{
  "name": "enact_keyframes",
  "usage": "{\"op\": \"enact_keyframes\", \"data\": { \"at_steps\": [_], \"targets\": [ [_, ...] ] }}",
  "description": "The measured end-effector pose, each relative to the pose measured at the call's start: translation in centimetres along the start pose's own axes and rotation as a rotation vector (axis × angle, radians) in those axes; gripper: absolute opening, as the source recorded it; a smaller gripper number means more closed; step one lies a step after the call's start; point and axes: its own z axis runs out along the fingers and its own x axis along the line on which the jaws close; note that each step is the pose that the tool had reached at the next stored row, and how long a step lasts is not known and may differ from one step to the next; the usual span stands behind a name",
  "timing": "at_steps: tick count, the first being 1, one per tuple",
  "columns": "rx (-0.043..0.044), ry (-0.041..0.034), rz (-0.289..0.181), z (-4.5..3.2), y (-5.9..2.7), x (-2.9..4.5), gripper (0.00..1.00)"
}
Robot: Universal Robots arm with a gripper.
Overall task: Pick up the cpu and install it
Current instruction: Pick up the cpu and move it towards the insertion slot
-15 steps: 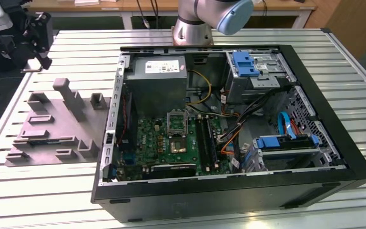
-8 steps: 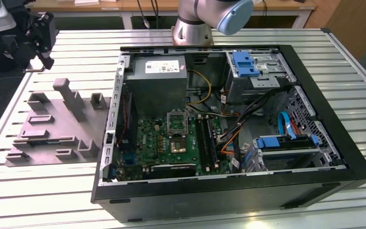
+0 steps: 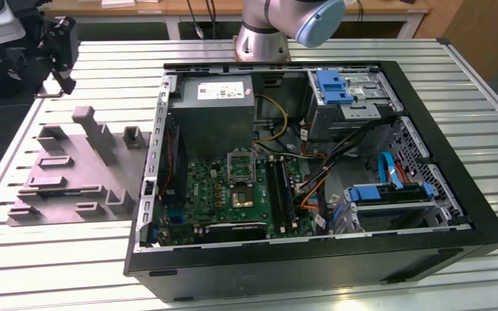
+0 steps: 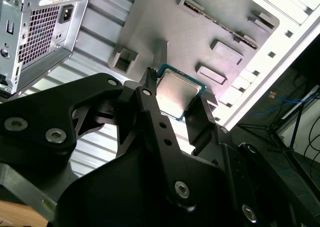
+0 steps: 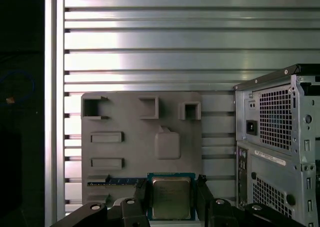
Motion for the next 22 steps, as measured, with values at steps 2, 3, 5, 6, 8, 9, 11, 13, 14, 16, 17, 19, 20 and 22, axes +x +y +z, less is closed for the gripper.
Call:
{"op": "enact_keyframes", "data": {
  "at_steps": [2, 3, 5, 6, 8, 9, 11, 13, 14, 16, 17, 19, 20, 22],
  "targets": [
    [0.0, 0.0, 0.0, 0.0, 0.0, -0.08, 0.47],
    [0.0001, 0.0001, 0.0, 0.0, 0.0, -0.13, 0.47],
    [0.0, 0.0001, 0.0, 0.0, 0.01, -0.22, 0.47],
    [0.0, 0.0001, 0.0, 0.0, 0.01, -0.26, 0.47],
    [0.0, 0.0, 0.0, 0.01, 0.01, -0.33, 0.47],
    [0.0, -0.0001, 0.0, 0.01, 0.01, -0.37, 0.47],
    [0.0, -0.0001, 0.0, 0.01, 0.01, -0.45, 0.47],
    [0.0001, 0.0001, 0.0, 0.0, 0.02, -0.52, 0.47],
    [0.0, 0.0001, 0.0, 0.01, 0.02, -0.56, 0.47],
    [0.0001, 0.0001, 0.0, 0.01, 0.02, -0.66, 0.47],
    [0.0, 0.0, 0.0, 0.01, 0.02, -0.7, 0.47],
    [0.0, 0.0, 0.0, 0.01, 0.02, -0.8, 0.47],
    [0.0, 0.0, 0.0, 0.02, 0.02, -0.85, 0.47],
    [0.0, 0.0, 0.0, 0.02, 0.03, -0.95, 0.47]
  ]
}}
